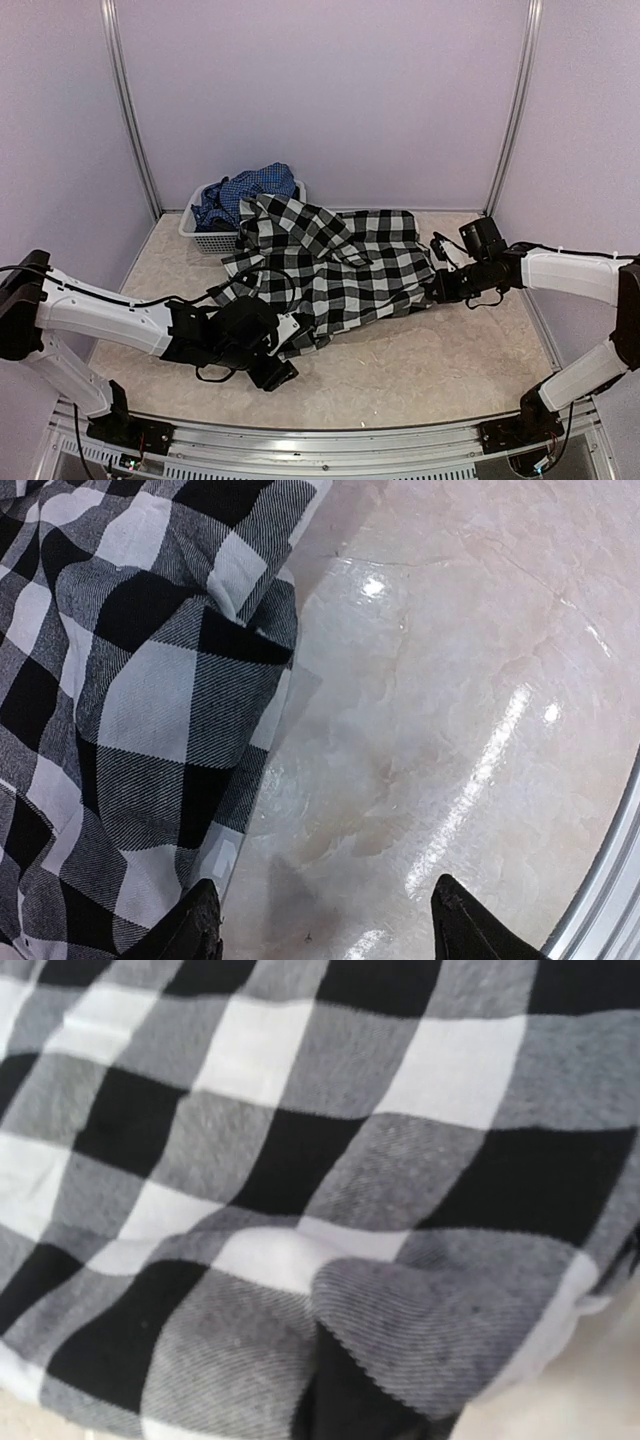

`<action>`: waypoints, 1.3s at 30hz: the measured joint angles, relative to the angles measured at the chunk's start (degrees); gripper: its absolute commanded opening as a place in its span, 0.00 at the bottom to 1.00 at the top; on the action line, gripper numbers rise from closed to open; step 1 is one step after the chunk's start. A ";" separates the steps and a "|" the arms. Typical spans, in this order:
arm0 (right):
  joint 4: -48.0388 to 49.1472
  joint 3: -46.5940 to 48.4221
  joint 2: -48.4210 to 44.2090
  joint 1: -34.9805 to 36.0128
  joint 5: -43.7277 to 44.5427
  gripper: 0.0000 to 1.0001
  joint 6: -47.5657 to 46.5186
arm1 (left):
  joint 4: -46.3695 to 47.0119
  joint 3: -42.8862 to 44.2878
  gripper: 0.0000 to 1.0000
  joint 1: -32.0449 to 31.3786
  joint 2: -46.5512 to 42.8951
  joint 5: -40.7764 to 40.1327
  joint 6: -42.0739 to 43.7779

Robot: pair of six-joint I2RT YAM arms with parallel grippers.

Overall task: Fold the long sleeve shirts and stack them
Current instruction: Move the flattened shirt to the center of the board.

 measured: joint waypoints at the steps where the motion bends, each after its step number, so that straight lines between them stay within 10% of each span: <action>1: -0.87 0.76 -0.17 -0.52 0.09 0.00 -0.37 | -0.22 0.59 0.68 0.00 1.44 0.24 0.74; 33: -6.91 15.15 8.63 -4.98 -2.47 0.00 -7.48 | 1.51 13.46 0.63 6.95 19.45 14.38 14.80; 39: -6.88 15.15 8.63 -4.98 -2.54 0.00 -7.65 | 1.51 14.14 0.50 7.32 21.38 14.03 15.52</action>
